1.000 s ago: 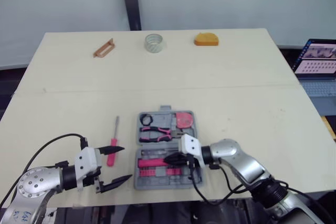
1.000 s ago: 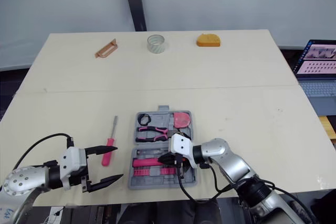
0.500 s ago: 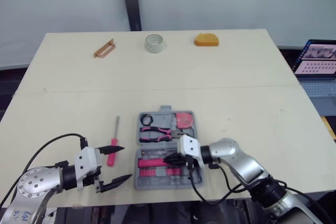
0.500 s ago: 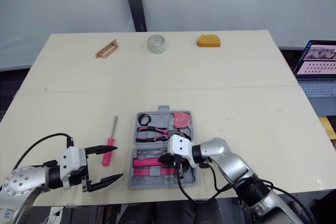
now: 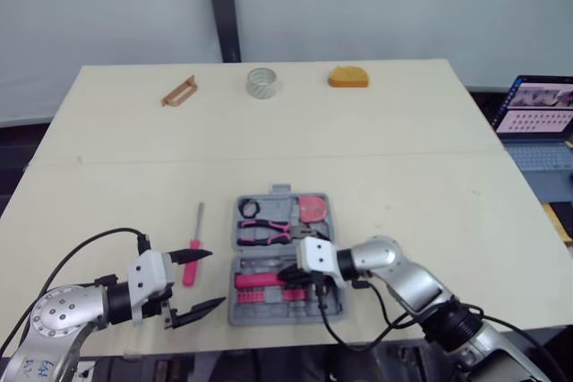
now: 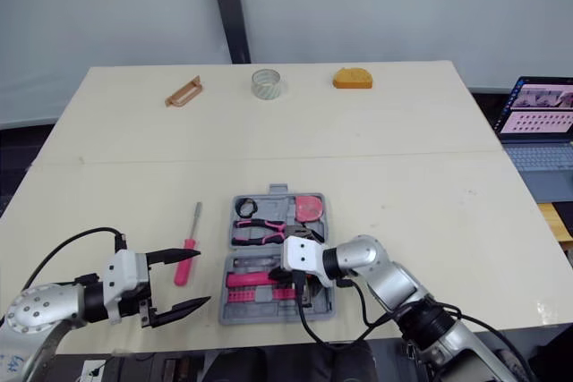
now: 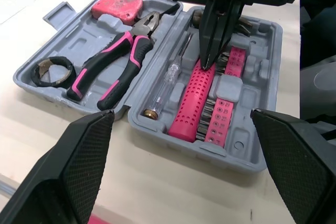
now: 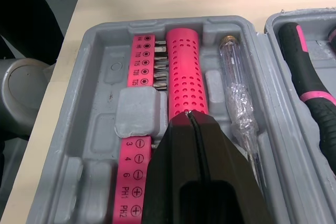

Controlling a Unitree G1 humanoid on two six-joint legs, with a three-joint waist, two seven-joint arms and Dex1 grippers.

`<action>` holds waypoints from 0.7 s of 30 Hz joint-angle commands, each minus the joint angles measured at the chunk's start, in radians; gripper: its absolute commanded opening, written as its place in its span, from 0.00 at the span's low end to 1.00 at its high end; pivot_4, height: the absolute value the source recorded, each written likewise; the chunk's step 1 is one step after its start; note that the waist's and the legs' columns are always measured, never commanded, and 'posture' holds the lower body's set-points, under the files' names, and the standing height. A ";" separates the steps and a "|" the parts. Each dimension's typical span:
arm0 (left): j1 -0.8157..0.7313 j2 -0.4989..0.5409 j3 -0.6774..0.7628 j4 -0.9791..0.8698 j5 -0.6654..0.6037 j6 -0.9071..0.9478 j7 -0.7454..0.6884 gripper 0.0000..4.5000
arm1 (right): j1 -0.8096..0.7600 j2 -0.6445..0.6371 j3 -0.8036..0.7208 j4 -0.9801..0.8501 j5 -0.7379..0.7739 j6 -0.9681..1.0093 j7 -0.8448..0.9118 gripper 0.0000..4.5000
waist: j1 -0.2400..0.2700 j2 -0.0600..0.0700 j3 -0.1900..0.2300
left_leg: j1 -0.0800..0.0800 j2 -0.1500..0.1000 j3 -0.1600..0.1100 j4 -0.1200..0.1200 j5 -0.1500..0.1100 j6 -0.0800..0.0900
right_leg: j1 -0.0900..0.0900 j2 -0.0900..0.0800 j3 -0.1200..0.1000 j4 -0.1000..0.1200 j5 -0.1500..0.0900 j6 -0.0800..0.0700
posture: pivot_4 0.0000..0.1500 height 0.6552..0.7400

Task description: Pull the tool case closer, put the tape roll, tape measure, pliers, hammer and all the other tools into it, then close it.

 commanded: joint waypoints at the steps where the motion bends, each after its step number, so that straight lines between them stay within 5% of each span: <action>1: 0.009 0.006 0.000 -0.043 -0.014 0.002 0.000 1.00 | 0.045 -0.030 0.060 0.159 -0.109 0.130 -0.017 0.00 | 0.000 0.001 -0.002 | 0.000 0.001 0.000 0.000 0.000 -0.001 | 0.000 0.001 0.000 0.000 0.000 -0.001 | 1.00 1.00; 7: 0.010 0.007 0.002 -0.039 -0.015 0.002 -0.004 1.00 | 0.043 -0.030 0.064 0.167 -0.107 0.139 -0.007 0.00 | 0.001 0.006 -0.013 | 0.001 0.002 0.001 0.000 -0.001 -0.001 | 0.000 0.002 0.000 0.000 -0.001 -0.002 | 1.00 1.00; 19: -0.080 0.028 0.059 -0.043 -0.121 0.180 0.037 1.00 | 0.031 -0.056 -0.315 -0.244 0.319 0.336 0.032 0.00 | 0.002 0.011 0.004 | -0.004 0.003 0.002 0.002 -0.002 -0.001 | -0.004 0.002 0.000 0.000 -0.001 -0.002 | 1.00 1.00; 21: -0.099 0.037 0.085 -0.031 -0.139 0.211 0.045 1.00 | 0.031 -0.086 -0.399 -0.259 0.360 0.361 0.018 0.12 | 0.003 0.011 0.006 | -0.004 0.003 0.002 0.001 -0.002 -0.001 | -0.004 0.002 0.000 0.000 -0.001 -0.002 | 1.00 1.00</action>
